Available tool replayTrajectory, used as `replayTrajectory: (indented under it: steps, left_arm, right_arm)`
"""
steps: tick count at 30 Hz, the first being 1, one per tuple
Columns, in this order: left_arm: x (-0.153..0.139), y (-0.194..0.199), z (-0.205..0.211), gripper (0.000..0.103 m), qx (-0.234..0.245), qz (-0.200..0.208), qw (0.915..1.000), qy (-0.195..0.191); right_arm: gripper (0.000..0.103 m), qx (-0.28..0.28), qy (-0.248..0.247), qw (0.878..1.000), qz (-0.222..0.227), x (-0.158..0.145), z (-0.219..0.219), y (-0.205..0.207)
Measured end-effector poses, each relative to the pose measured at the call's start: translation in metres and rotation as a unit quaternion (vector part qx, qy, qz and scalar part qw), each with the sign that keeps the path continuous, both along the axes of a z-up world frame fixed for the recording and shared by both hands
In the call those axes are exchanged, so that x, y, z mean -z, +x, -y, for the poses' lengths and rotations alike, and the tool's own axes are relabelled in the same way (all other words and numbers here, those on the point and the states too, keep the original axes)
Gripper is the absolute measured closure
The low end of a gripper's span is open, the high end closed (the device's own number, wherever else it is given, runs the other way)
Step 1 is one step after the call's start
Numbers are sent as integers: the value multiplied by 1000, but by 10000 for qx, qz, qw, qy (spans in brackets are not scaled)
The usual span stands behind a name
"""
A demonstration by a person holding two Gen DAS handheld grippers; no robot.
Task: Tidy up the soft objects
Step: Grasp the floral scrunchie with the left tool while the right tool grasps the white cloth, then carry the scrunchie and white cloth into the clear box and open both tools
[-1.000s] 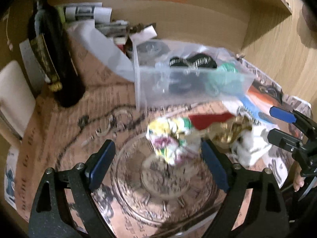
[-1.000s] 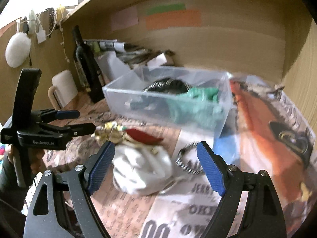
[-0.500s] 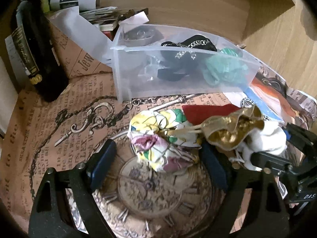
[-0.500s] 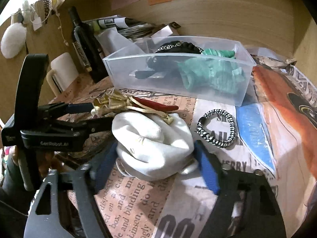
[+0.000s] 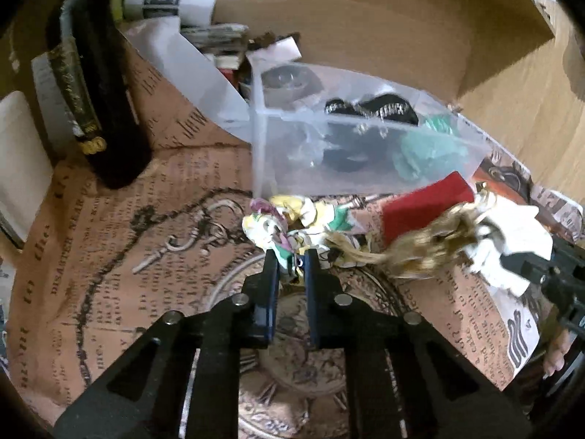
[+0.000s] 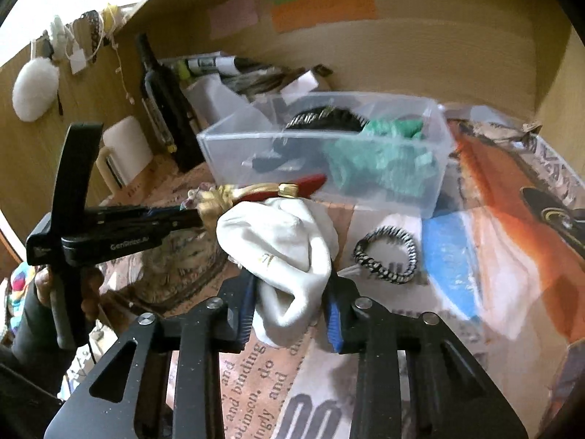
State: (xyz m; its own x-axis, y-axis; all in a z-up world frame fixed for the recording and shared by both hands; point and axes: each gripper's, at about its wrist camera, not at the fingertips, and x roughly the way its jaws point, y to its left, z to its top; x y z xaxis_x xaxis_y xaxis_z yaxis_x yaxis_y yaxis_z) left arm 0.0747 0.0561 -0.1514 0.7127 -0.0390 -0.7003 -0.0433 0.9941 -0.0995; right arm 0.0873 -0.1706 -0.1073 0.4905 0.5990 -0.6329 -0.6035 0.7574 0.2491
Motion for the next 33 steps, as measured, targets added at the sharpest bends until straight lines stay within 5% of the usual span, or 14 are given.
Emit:
replayTrajectory:
  steps: [17, 23, 26, 28, 33]
  left_arm:
    - [-78, -21, 9, 96, -12, 1070, 9941, 202]
    - [-91, -9, 12, 95, 33, 1155, 9930, 241]
    - [-78, 3, 14, 72, 160, 801, 9965, 166]
    - [-63, 10, 17, 40, 174, 586, 9980, 148]
    - [-22, 31, 27, 31, 355, -120, 9991, 171]
  right_arm:
    - [74, 691, 244, 9936, 855, -50, 33, 19]
    - [74, 704, 358, 9910, 1078, -63, 35, 31]
    - [74, 669, 376, 9909, 1104, -64, 34, 36]
    - [74, 641, 374, 9915, 1069, -62, 32, 37]
    - [73, 600, 356, 9933, 924, -54, 32, 42]
